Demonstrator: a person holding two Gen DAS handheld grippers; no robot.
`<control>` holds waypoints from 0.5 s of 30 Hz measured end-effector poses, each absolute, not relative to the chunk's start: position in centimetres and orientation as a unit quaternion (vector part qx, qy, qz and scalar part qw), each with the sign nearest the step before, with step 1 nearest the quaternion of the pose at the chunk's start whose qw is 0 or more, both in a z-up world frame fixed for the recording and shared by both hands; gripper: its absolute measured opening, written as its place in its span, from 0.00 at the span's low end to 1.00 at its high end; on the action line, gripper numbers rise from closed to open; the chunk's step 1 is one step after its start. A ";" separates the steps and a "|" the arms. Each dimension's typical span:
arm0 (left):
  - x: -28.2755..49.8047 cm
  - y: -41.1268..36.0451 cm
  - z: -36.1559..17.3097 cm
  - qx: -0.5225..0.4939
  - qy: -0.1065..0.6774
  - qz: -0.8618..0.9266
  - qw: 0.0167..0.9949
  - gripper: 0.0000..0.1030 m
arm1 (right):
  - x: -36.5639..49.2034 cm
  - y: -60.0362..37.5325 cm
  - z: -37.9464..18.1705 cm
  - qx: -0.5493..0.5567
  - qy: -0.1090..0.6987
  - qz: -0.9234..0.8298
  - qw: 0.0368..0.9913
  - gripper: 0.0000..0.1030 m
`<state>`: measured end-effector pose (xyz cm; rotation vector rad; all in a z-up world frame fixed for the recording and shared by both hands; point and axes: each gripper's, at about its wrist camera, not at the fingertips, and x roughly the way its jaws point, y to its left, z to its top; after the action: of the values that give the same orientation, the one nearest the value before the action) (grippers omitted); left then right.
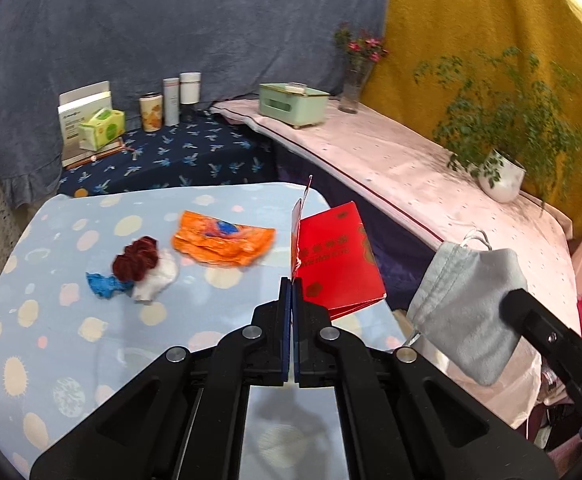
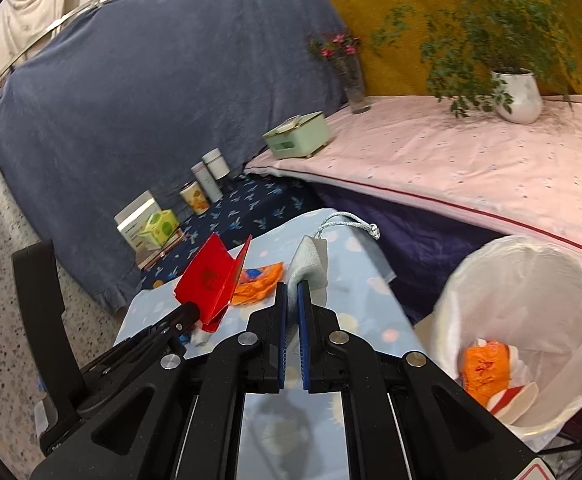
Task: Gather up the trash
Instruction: 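Carry the red card holder and grey pouch in both tools over the bin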
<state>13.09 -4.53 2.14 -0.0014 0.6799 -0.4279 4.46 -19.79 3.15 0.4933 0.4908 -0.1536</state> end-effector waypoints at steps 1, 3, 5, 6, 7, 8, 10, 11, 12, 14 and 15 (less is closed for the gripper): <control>12.8 -5.1 2.1 0.002 0.331 -0.212 0.919 0.00 | 4.1 -20.4 3.1 0.245 0.239 -0.080 0.936 0.06; 12.0 -6.5 1.9 0.010 0.332 -0.222 0.917 0.00 | 3.2 -21.8 3.0 0.251 0.235 -0.090 0.935 0.06; 11.4 -7.6 1.8 0.015 0.334 -0.230 0.914 0.00 | 2.4 -23.1 2.7 0.259 0.232 -0.101 0.932 0.06; 11.1 -8.2 1.7 0.018 0.335 -0.235 0.912 0.00 | 2.1 -23.7 2.6 0.262 0.231 -0.105 0.931 0.06; 10.8 -8.8 1.6 0.021 0.336 -0.238 0.911 0.00 | 1.8 -24.2 2.5 0.265 0.230 -0.109 0.930 0.06; 10.4 -9.4 1.5 0.024 0.336 -0.243 0.910 0.00 | 1.4 -24.8 2.4 0.267 0.229 -0.114 0.929 0.06; 9.9 -10.5 1.4 0.031 0.337 -0.252 0.907 0.00 | 0.8 -25.9 2.1 0.272 0.228 -0.122 0.927 0.06; 9.5 -11.3 1.3 0.036 0.337 -0.257 0.905 0.00 | 0.4 -26.5 1.9 0.276 0.228 -0.127 0.925 0.06; 9.2 -11.9 1.2 0.040 0.338 -0.261 0.903 0.00 | 0.1 -27.0 1.8 0.278 0.227 -0.132 0.924 0.06; 8.7 -13.0 1.0 0.047 0.339 -0.270 0.900 0.00 | -0.6 -28.0 1.4 0.284 0.226 -0.140 0.921 0.06; 8.4 -13.6 0.8 0.051 0.340 -0.275 0.898 0.00 | -0.9 -28.5 1.2 0.287 0.226 -0.145 0.920 0.06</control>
<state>8.42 -13.59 0.82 0.1058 0.7041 -0.5685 -0.89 -28.49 1.20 0.5899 0.4637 -0.2980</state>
